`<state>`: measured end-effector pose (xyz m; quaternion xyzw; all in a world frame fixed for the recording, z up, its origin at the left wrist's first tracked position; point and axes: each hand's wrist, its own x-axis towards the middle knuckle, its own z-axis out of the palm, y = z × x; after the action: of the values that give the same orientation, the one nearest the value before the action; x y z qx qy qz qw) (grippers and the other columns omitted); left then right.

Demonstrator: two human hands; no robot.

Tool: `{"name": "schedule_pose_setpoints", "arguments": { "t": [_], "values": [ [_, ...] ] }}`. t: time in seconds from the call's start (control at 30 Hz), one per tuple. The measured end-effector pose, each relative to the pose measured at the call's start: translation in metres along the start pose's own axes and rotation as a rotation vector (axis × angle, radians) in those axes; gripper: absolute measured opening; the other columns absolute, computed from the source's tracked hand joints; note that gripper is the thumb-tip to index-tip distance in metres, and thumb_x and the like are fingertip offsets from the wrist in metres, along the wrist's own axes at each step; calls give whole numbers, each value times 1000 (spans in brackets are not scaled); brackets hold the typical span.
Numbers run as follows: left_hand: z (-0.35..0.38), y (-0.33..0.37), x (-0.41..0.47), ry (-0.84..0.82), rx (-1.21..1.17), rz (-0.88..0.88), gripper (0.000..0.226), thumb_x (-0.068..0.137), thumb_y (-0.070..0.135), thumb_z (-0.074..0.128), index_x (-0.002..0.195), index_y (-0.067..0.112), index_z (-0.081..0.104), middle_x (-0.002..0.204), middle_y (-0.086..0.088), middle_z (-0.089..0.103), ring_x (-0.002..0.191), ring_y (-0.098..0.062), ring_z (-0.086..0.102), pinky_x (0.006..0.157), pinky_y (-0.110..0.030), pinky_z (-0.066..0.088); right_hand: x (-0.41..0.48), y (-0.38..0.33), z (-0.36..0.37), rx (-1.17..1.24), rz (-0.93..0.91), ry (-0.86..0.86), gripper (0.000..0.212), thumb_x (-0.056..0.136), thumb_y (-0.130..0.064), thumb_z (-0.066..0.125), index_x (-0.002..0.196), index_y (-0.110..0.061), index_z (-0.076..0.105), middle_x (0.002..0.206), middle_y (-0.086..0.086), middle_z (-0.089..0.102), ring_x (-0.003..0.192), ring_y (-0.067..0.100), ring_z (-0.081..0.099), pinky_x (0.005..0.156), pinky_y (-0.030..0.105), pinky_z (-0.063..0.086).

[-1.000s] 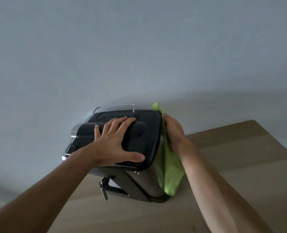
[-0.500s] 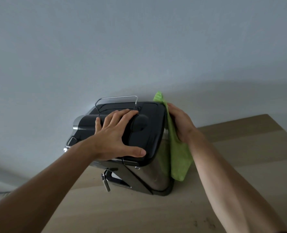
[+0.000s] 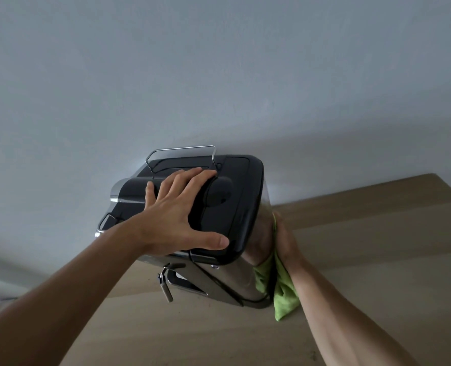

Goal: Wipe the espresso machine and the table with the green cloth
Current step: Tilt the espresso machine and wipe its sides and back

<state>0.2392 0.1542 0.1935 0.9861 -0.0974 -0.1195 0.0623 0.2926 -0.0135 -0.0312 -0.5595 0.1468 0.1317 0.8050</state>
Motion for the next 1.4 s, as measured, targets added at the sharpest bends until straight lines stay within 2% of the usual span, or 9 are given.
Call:
{"name": "schedule_pose_setpoints", "arguments": {
  "t": [0.13,0.27,0.33,0.43,0.57,0.73,0.9,1.03,1.4],
  "values": [
    [-1,-2,1,2,-6,2,116,43,88,43,144,48,1,148,26,2,141,-8,-5,113,-59,-8,-13,5,2,59,-117,-7,36,100,-20,34,83,-23,66,71,-16,70,67,-7,63,59,8,46],
    [0,-5,3,-11,5,15,123,37,95,40,142,49,-3,146,27,-1,140,-8,-5,113,-59,-10,-22,16,8,40,-210,-27,38,97,-12,31,108,-27,64,103,-7,68,96,-2,62,82,16,50],
    [1,-6,4,-9,12,19,125,33,101,34,141,51,-5,145,29,-2,140,-8,-5,113,-59,-11,-26,5,7,74,-188,-38,38,99,-10,29,100,-27,63,93,-13,67,81,-13,61,68,5,46],
    [1,-6,5,1,13,17,125,32,104,28,141,52,-4,147,27,-1,141,-11,-5,113,-60,-9,-21,-14,4,112,-105,-94,35,98,-14,33,85,-13,66,69,-9,70,71,2,65,52,7,46],
    [-1,-2,4,-2,7,8,122,37,96,41,142,51,-2,147,27,0,141,-9,-6,113,-60,-9,-7,-16,7,123,-51,-100,35,83,-35,52,93,-8,72,97,16,70,100,26,61,84,32,52],
    [-2,1,2,2,-11,-16,116,42,88,44,143,50,2,147,27,2,140,-5,-6,114,-59,-7,-19,-25,22,125,-263,-171,44,93,-44,37,135,-38,45,143,-5,45,135,16,37,112,49,26],
    [-1,3,2,19,-23,-33,119,39,89,43,144,49,2,148,26,2,141,-5,-7,113,-58,-10,-76,-44,53,72,-499,-97,48,93,-45,32,142,-41,32,152,-11,27,141,8,21,115,47,18],
    [0,5,5,28,-29,-51,120,39,88,41,144,48,2,149,25,1,141,-6,-7,113,-58,-10,-75,-46,55,37,-599,-57,49,94,-43,28,143,-36,31,152,-10,29,141,8,22,115,46,19],
    [3,6,15,52,-24,-57,119,39,91,39,144,48,2,148,25,2,141,-8,-6,113,-61,-6,-3,9,9,189,-161,-63,36,97,-18,34,102,-14,69,102,6,71,99,17,64,82,28,51]
  ]
}}
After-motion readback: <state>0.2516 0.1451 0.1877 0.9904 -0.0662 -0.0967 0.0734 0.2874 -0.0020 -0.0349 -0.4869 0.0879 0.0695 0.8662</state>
